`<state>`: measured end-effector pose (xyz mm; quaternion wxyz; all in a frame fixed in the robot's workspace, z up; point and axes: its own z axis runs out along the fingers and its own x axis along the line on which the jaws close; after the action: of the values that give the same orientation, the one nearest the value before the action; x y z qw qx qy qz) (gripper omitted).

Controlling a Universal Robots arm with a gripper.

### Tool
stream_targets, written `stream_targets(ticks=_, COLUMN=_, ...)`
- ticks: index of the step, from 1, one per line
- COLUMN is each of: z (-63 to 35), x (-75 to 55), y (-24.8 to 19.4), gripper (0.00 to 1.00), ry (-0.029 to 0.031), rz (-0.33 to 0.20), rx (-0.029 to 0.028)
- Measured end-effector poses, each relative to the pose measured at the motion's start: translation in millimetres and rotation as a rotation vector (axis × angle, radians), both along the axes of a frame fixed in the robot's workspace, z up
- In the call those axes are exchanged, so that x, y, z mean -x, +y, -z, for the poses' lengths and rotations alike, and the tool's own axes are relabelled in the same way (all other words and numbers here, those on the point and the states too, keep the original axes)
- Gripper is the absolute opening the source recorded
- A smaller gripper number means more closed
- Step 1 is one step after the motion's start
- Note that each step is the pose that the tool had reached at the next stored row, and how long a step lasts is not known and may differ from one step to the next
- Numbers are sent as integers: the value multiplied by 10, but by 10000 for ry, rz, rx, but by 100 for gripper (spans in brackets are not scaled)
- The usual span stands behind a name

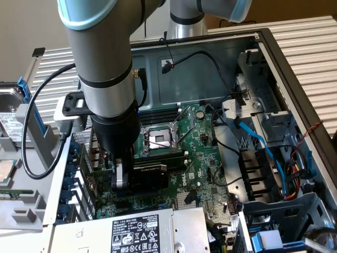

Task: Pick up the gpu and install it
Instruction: 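Insert the gpu into the slot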

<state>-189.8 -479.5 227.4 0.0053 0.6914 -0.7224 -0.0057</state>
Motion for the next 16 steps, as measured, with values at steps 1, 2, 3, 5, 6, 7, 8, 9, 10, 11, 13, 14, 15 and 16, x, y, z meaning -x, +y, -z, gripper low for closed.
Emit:
stream_targets(ticks=1, z=0, x=0, y=0, gripper=29, ry=0, rz=0, rx=0)
stream_targets(ticks=2, z=0, x=0, y=0, gripper=29, ry=0, rz=0, rx=0)
stream_targets(ticks=3, z=3, x=0, y=-1, gripper=29, ry=1, rz=-1, rx=1)
stream_targets(ticks=5, z=12, x=0, y=-1, gripper=29, ry=3, rz=-1, rx=5)
stream_targets(ticks=6, z=19, x=0, y=-1, gripper=29, ry=3, rz=-1, rx=5)
stream_targets(ticks=7, z=25, x=0, y=-1, gripper=29, ry=2, rz=-1, rx=4)
stream_targets(ticks=8, z=32, x=0, y=-1, gripper=29, ry=-2, rz=-1, rx=2)
stream_targets(ticks=9, z=40, x=-1, y=0, gripper=29, ry=-7, rz=-2, rx=0)
stream_targets(ticks=10, z=46, x=-1, y=-1, gripper=29, ry=-8, rz=-2, rx=3)
stream_targets(ticks=11, z=48, x=0, y=-1, gripper=29, ry=-9, rz=-2, rx=5)
stream_targets(ticks=13, z=49, x=0, y=-1, gripper=29, ry=-10, rz=-1, rx=4)
stream_targets(ticks=14, z=50, x=0, y=0, gripper=29, ry=-12, rz=-1, rx=1)
stream_targets(ticks=15, z=51, x=0, y=0, gripper=29, ry=-13, rz=-1, rx=1)
stream_targets(ticks=16, z=51, x=0, y=0, gripper=29, ry=-13, rz=0, rx=0)
